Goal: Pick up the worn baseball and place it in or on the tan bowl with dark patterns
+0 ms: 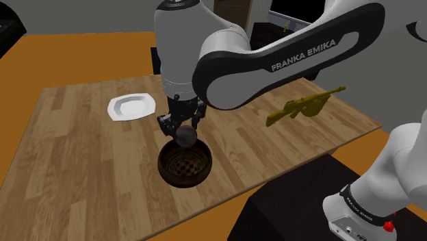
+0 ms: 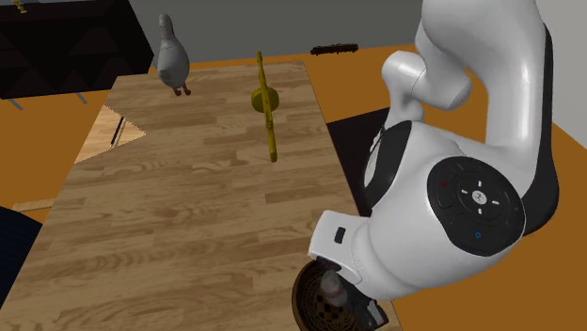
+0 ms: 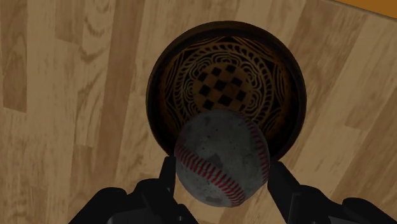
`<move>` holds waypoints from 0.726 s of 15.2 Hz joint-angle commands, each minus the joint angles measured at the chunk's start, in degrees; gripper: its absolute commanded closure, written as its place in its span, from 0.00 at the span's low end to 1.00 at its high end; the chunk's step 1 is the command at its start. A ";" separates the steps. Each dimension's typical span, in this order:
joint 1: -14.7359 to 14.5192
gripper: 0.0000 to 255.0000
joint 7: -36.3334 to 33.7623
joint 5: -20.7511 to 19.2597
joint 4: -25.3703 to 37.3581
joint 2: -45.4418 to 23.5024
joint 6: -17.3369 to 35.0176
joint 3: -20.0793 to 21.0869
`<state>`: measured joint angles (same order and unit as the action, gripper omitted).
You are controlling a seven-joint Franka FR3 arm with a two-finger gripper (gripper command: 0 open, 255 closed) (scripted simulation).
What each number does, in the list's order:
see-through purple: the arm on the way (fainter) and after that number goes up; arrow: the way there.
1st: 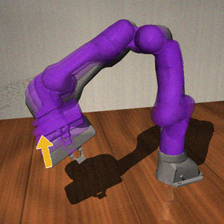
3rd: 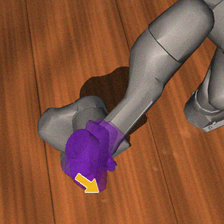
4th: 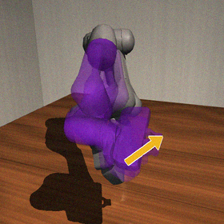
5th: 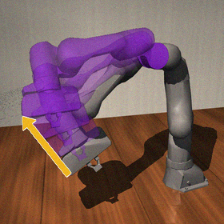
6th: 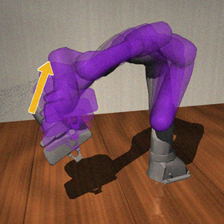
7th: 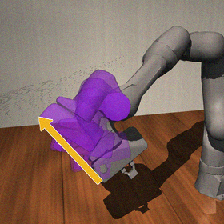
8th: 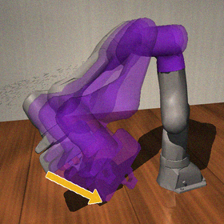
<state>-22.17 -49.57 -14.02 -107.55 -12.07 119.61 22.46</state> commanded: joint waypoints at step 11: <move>-0.79 1.00 -3.13 -3.24 -3.46 -4.74 7.53 -0.85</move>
<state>-22.85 -52.35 -16.84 -110.91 -16.14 126.41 21.74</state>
